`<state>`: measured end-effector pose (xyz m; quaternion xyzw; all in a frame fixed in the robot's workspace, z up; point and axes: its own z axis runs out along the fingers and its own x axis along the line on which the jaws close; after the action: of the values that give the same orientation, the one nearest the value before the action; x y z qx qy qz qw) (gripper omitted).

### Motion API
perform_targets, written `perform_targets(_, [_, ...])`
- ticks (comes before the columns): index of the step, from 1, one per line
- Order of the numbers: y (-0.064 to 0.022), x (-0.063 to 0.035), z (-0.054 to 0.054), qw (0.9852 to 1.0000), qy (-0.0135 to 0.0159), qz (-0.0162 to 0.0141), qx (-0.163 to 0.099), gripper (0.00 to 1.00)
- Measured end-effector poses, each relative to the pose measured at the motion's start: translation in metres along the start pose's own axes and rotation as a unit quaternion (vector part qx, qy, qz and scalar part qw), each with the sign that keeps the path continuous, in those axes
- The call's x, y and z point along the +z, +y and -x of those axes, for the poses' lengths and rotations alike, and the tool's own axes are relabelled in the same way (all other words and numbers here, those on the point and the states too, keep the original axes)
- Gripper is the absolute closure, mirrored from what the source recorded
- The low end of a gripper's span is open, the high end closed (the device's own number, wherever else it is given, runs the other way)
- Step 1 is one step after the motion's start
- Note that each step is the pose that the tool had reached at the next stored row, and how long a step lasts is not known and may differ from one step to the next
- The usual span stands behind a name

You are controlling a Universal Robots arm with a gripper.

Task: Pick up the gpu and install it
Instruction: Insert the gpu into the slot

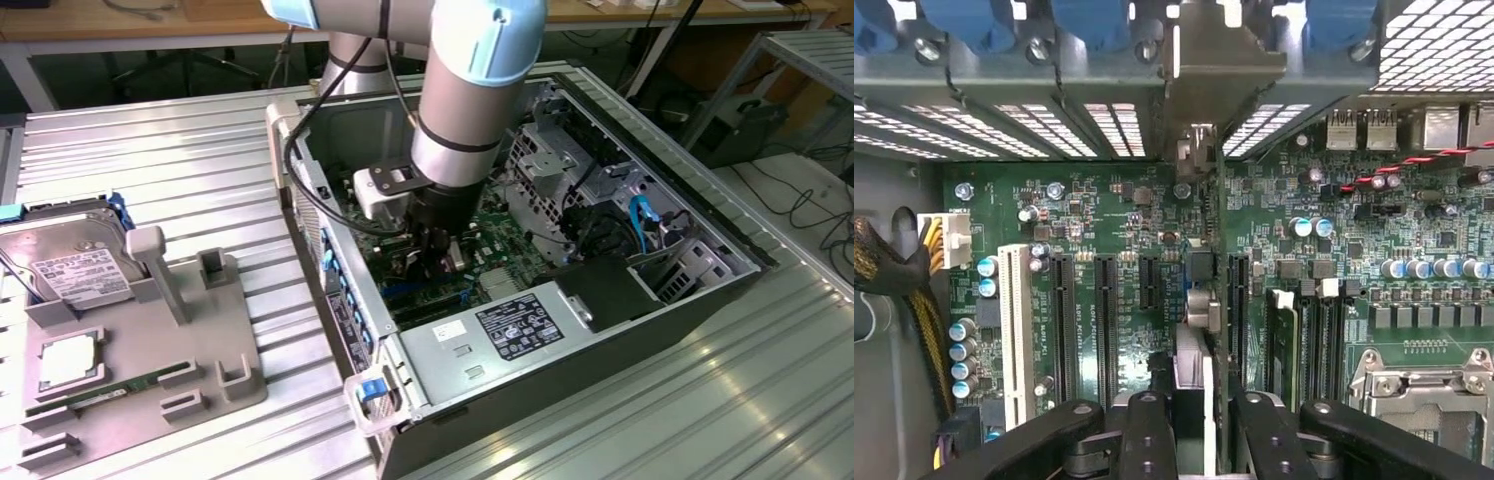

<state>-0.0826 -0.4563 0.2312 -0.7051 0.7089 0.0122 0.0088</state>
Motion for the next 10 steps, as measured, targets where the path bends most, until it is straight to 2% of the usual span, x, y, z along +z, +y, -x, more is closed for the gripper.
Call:
perform_targets(2, [0.0002,-0.0066,-0.0001,1.0,0.0014,0.0007,0.0,0.72])
perform_targets(10, [0.0001,-0.0066,-0.0012,1.0,0.0015,0.0008,0.0,0.72])
